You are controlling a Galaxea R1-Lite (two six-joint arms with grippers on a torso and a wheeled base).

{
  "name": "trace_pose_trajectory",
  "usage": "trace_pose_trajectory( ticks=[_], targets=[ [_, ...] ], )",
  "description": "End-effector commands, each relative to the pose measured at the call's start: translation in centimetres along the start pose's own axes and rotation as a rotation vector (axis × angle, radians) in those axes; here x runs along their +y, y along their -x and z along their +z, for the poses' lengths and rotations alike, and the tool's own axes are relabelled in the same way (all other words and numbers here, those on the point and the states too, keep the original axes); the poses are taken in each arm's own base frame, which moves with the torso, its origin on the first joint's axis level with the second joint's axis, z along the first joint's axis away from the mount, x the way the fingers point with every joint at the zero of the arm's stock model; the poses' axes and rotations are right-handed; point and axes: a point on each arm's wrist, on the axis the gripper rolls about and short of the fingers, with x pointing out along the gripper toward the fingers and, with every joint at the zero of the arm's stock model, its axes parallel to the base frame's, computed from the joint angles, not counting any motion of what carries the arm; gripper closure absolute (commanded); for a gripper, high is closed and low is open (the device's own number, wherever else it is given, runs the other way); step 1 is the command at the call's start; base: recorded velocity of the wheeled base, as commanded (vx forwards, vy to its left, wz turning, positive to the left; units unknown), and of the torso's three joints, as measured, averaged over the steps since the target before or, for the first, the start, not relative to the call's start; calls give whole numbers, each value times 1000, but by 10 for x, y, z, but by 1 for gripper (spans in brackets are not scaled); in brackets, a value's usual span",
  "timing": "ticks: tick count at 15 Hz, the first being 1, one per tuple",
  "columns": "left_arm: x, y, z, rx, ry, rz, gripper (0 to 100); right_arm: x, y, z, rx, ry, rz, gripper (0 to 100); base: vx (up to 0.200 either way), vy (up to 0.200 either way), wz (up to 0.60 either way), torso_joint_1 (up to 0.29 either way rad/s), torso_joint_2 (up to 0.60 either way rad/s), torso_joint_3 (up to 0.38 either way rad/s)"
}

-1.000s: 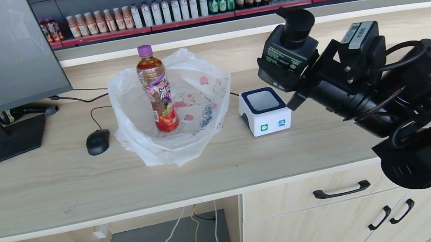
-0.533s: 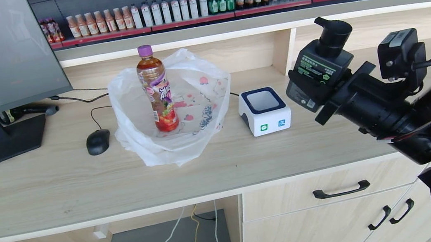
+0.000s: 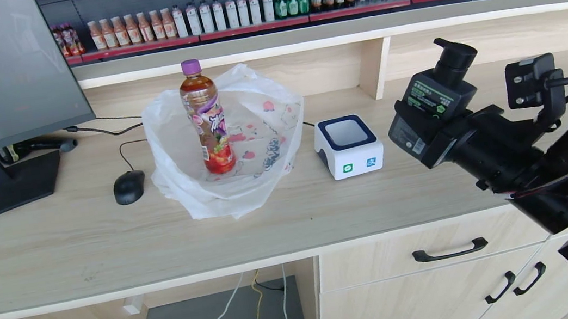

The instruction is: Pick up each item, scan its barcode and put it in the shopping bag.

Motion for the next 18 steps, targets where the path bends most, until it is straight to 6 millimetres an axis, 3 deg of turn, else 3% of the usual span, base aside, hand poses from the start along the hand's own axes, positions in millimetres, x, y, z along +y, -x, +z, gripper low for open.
trace_pose_trajectory(
  ticks=[1, 4, 6, 18],
  targets=[
    [0, 0, 0, -1, 2, 0, 0, 22, 3, -1, 10, -66, 12, 100, 0, 0, 0, 0, 0, 0],
    [0, 0, 0, 0, 2, 0, 0, 14, 2, 5, -15, -53, -20, 100, 0, 0, 0, 0, 0, 0],
    [0, 0, 0, -1, 5, 0, 0, 8, 2, 13, -43, -45, -38, 100, 0, 200, 0, 5, 2, 0],
    [0, 0, 0, -1, 11, 1, 0, 7, -3, 17, -66, -33, -41, 100, 0, 200, 0, 3, 2, 3]
  ],
)
